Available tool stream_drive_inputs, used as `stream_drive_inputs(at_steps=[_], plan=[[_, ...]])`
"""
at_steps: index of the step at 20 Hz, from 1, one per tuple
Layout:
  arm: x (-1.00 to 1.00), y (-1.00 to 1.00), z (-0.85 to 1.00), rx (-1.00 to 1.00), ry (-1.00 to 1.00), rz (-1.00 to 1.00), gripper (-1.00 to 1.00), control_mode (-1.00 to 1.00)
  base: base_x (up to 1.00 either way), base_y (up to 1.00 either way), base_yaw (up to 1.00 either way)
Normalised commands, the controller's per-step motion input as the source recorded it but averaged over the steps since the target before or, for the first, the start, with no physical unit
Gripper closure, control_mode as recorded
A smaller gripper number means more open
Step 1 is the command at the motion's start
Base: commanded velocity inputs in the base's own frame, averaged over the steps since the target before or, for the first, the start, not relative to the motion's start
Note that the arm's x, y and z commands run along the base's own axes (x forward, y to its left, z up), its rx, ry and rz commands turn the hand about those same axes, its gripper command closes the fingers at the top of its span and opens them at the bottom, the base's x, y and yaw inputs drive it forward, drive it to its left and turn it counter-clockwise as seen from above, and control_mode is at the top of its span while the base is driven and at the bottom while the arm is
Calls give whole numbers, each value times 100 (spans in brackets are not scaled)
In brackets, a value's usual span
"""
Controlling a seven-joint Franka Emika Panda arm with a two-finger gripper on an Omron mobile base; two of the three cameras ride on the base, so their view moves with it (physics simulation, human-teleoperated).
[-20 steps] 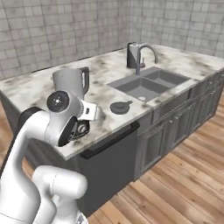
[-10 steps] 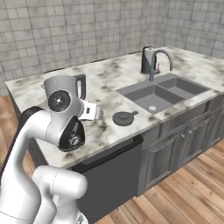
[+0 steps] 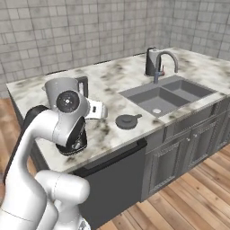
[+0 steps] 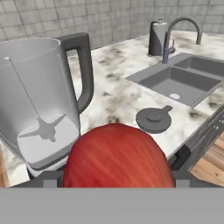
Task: Grab the onions from the fridge, place them in the blender, close the lid, and turn on the blender to create a marinade.
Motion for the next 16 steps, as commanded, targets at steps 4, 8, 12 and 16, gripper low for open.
stream_drive_inputs(at_steps=[4, 8, 12, 16], plan=[[28, 0, 58, 0, -2, 8, 100, -100, 0, 0, 0], [28, 10, 52, 0, 0, 3, 100, -100, 0, 0, 0], [29, 32, 42, 0, 0, 1, 100, -100, 0, 0, 0], [23, 39, 32, -4, 0, 0, 100, -100, 0, 0, 0]])
